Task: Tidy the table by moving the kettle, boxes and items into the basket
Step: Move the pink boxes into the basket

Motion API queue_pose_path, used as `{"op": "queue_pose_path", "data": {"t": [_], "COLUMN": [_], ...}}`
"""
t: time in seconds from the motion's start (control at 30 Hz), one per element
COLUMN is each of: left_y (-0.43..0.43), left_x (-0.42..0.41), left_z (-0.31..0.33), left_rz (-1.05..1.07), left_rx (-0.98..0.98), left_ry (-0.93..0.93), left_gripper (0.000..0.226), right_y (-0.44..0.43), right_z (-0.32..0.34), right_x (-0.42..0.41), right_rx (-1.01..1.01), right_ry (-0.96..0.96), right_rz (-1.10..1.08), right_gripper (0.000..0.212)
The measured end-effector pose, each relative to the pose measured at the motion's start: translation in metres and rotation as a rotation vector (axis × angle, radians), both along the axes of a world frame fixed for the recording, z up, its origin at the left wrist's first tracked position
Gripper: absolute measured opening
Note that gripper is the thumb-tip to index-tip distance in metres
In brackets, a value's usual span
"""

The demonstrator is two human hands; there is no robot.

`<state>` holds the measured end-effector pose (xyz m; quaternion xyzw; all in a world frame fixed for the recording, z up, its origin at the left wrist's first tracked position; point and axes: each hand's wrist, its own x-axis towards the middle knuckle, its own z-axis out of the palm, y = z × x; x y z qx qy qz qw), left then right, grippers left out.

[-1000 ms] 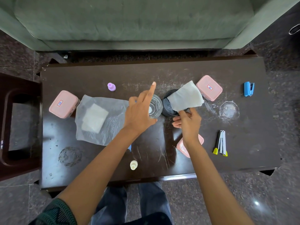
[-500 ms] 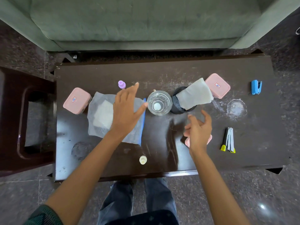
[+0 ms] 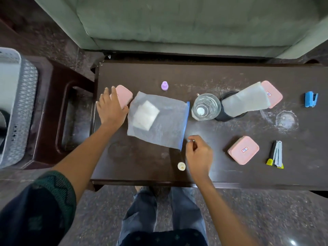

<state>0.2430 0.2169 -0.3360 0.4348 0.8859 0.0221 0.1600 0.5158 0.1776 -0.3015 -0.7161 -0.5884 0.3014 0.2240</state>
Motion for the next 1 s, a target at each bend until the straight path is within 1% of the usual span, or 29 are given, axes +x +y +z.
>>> {"op": "queue_pose_path", "data": {"t": [0.07,0.13,0.2,0.3,0.43,0.53,0.6,0.63,0.7,0.77,0.83,0.9,0.93,1.0], "left_y": [-0.001,-0.004,-0.007,-0.008,-0.009,-0.012,-0.014,-0.014,-0.013,-0.010,-0.005,-0.001,0.000,0.003], "left_x": [-0.006,-0.008,-0.006,0.008,0.044,0.074,0.096,0.105,0.123,0.136,0.144,0.149,0.150,0.152], "left_z": [-0.005,-0.005,0.000,0.016,0.042,0.058,0.065,0.067,0.068,0.069,0.069,0.069,0.069,0.071], "left_rz": [-0.005,0.010,0.038,0.072,0.127,0.181,0.165,0.151,0.131,0.122,0.118,0.109,0.104,0.101], "left_rx": [-0.030,-0.016,0.017,0.088,0.201,0.284,0.313,0.328,0.357,0.371,0.377,0.380,0.379,0.377], "left_ry": [-0.029,-0.061,-0.083,-0.085,-0.102,-0.146,-0.167,-0.176,-0.199,-0.220,-0.241,-0.246,-0.243,-0.244], "left_gripper": [0.074,0.073,0.072,0.076,0.085,0.087,0.088,0.088,0.086,0.083,0.081,0.080,0.080,0.080], "right_y": [-0.004,-0.007,-0.010,-0.011,-0.009,-0.001,0.007,0.010,0.017,0.024,0.031,0.035,0.036,0.035], "right_z": [-0.002,-0.004,-0.004,0.000,0.005,0.005,0.003,0.002,0.000,-0.003,-0.010,-0.018,-0.022,-0.027], "right_x": [-0.004,-0.004,-0.002,0.008,0.036,0.072,0.101,0.113,0.135,0.152,0.163,0.169,0.170,0.171], "right_rx": [0.010,0.014,0.011,0.010,0.113,0.178,0.206,0.182,0.032,-0.173,-0.334,-0.406,-0.417,-0.389], "right_ry": [-0.015,-0.029,-0.032,-0.024,-0.036,-0.139,-0.260,-0.340,-0.471,-0.522,-0.547,-0.564,-0.567,-0.581], "right_rz": [0.032,0.073,0.098,0.074,0.009,-0.003,-0.002,-0.012,-0.029,0.024,0.127,0.226,0.267,0.317], "right_gripper": [0.022,0.024,0.020,0.019,0.021,0.026,0.033,0.039,0.061,0.084,0.105,0.112,0.112,0.103]}}
